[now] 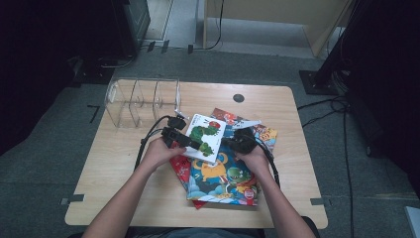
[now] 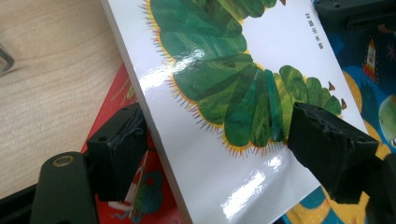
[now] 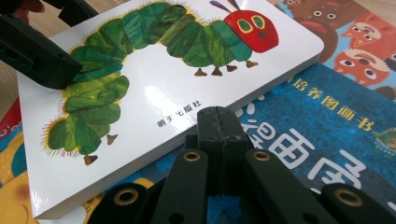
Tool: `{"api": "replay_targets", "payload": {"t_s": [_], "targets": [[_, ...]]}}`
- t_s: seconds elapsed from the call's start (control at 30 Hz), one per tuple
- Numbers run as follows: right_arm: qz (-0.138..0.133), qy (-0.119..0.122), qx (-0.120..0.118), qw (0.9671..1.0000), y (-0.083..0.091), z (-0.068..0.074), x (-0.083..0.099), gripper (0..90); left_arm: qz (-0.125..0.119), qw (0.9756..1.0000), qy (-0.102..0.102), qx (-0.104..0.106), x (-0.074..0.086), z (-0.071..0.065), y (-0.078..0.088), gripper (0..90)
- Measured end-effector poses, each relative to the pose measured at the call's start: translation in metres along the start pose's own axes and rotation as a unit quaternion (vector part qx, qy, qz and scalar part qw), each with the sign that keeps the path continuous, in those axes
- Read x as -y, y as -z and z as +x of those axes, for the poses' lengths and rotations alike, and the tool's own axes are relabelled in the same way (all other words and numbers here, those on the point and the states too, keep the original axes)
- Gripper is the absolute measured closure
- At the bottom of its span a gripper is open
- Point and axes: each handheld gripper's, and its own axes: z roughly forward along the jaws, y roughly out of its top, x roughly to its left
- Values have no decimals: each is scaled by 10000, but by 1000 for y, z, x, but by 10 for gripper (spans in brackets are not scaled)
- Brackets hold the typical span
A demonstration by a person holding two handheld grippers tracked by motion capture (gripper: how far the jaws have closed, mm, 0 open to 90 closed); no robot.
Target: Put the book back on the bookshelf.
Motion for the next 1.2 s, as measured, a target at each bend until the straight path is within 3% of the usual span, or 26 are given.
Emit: {"api": "replay_targets", "payload": {"t_s": [0.3, 0.63, 0.8, 0.97, 1.1, 1.2], "targets": [[60, -22, -35, 10000, 0, 5, 0, 900, 214, 9996, 177, -17, 1, -2, 4, 245], [83, 71, -65, 9999, 1, 7, 1, 900, 167, 9983, 433, 364, 1, 8, -2, 239], [94, 61, -29, 9999, 1, 8, 1, 900, 237, 9984, 446, 246, 0, 3, -1, 234], [121, 34, -42, 9999, 2, 10, 2, 900, 87, 9991, 362, 198, 0, -2, 14, 312], [112, 85, -96, 9999, 3, 12, 4, 900, 19, 9982, 391, 446, -3, -9, 26, 399], [71, 144, -110, 9998, 3, 15, 6, 900, 46, 9983, 387, 424, -8, -11, 32, 455]]}}
